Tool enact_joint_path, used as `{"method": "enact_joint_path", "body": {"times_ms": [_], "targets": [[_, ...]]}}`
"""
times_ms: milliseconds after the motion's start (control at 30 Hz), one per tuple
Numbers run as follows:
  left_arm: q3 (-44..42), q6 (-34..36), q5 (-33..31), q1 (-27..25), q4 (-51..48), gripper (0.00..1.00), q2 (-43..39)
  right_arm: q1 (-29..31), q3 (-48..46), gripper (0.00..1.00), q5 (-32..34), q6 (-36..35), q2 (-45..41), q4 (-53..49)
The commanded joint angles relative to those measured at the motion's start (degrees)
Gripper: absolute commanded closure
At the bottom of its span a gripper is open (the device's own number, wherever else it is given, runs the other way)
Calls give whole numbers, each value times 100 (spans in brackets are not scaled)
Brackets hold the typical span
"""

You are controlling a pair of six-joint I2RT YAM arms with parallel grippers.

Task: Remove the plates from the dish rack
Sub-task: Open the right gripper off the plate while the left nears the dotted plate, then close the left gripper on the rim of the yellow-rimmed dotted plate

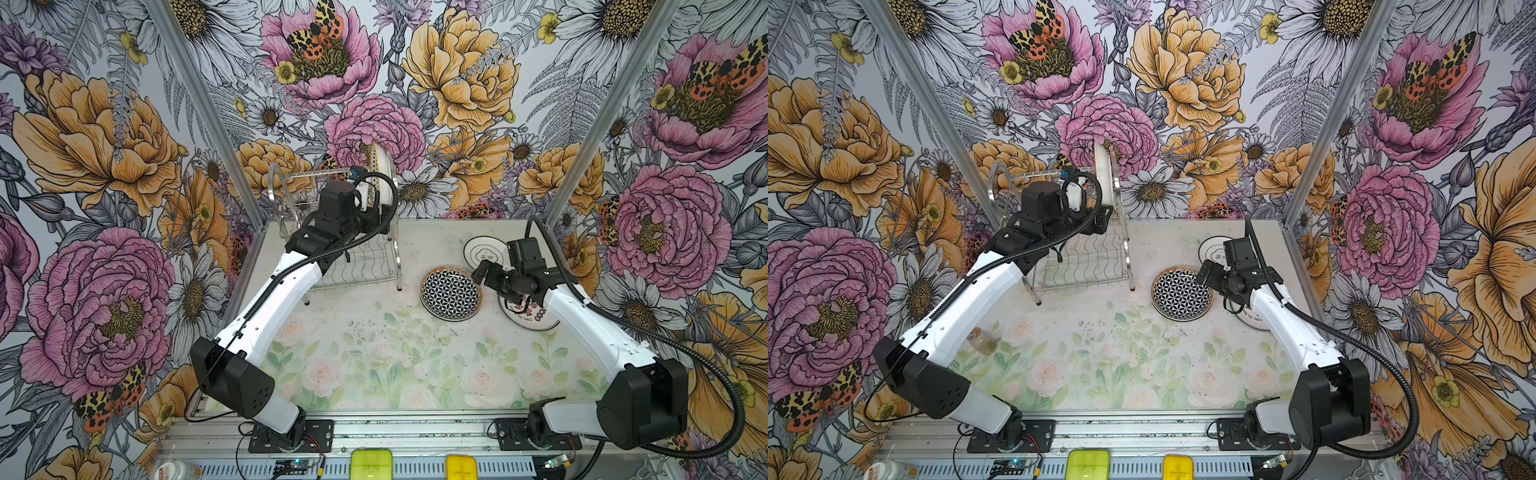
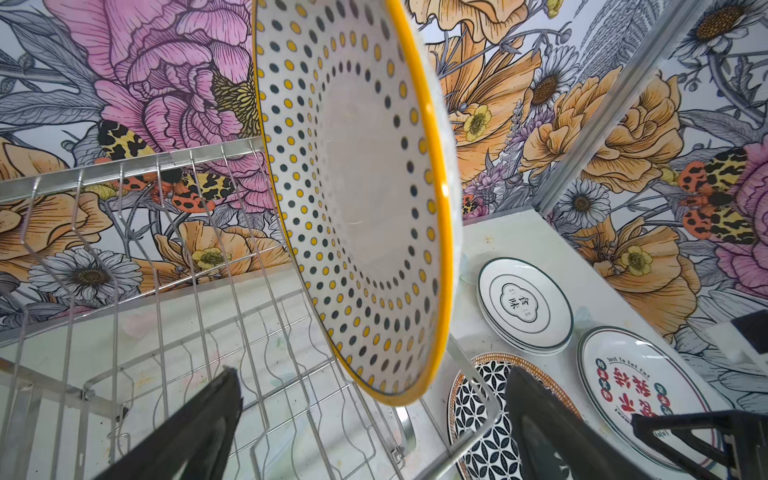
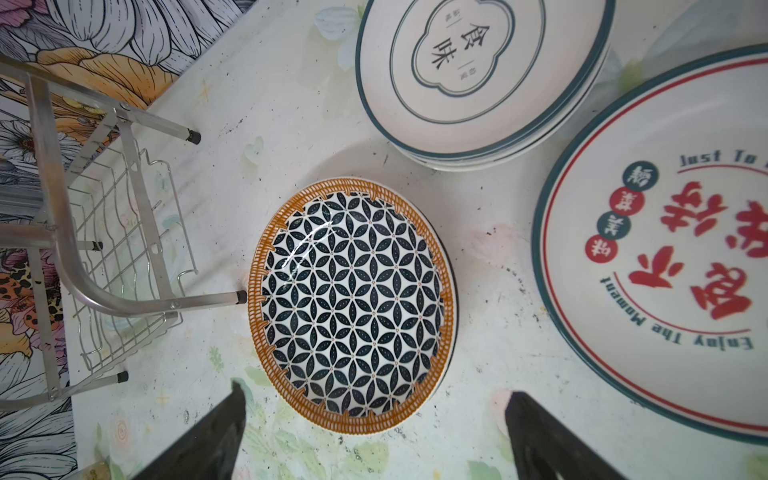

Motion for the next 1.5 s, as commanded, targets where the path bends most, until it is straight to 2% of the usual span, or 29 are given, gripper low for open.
{"method": "enact_joint_path", "body": {"times_ms": [0,133,367,1067,1467], "targets": [[219,150,307,21,191,1,90,-76,-11,1,-99,-110,-137,8],[336,289,357,25,192,5,234,-111,-29,1,-132,-127,-149,17],[528,338,327,126,193,22,455,-158,-98,1,-143,-211,-182,12],[565,660,455,138,391,65,696,-301,-89,1,-345,-356,-260,7],[467,784,585,141,564,80,694,-433,-144,1,-659,-422,-287,-1]]}}
